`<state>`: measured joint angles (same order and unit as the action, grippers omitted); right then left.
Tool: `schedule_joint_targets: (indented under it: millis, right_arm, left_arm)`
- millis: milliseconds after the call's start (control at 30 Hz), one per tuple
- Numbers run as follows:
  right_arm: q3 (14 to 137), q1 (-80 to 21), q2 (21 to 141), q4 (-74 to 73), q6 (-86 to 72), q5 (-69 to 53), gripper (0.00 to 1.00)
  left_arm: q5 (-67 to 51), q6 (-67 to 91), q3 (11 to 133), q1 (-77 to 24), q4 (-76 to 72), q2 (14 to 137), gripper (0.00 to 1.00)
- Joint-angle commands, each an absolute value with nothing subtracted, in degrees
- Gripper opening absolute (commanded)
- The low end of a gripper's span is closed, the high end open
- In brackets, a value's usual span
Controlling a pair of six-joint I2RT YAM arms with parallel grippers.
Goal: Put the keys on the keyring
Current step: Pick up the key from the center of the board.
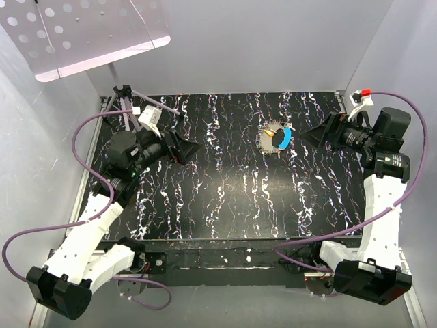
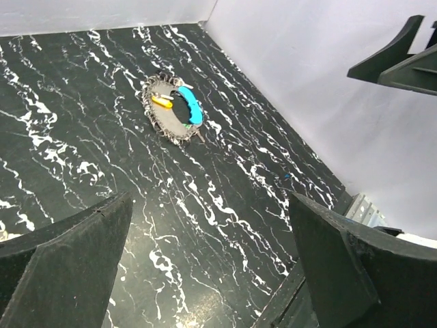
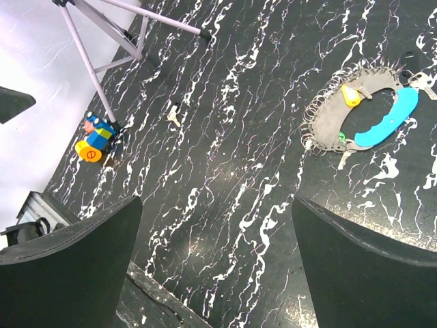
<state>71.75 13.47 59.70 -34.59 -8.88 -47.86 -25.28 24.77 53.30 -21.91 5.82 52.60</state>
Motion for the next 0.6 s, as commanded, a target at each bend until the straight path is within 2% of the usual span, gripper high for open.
schedule_joint_targets:
  millis: [0, 433, 500, 567]
  right_arm:
    - [71.5, 13.4, 58.0, -32.8, -9.2, -46.7, 1.0]
    - [69.1, 13.4, 57.0, -33.2, -5.5, -48.1, 1.0]
    - [68.6, 13.4, 57.0, -34.6, -0.2, -52.7, 1.0]
    - [68.3, 13.4, 57.5, -41.3, 12.0, -61.2, 1.0]
  left_arm:
    - [-22.7, 23.0, 52.7, -21.7, 8.1, 51.8, 0.98]
    - [-22.8, 22.5, 50.1, -21.7, 9.4, 51.9, 0.98]
    - [-22.3, 22.2, 49.4, -21.7, 9.2, 52.1, 0.98]
    - [-20.4, 21.4, 48.4, -21.7, 9.8, 53.7, 0.98]
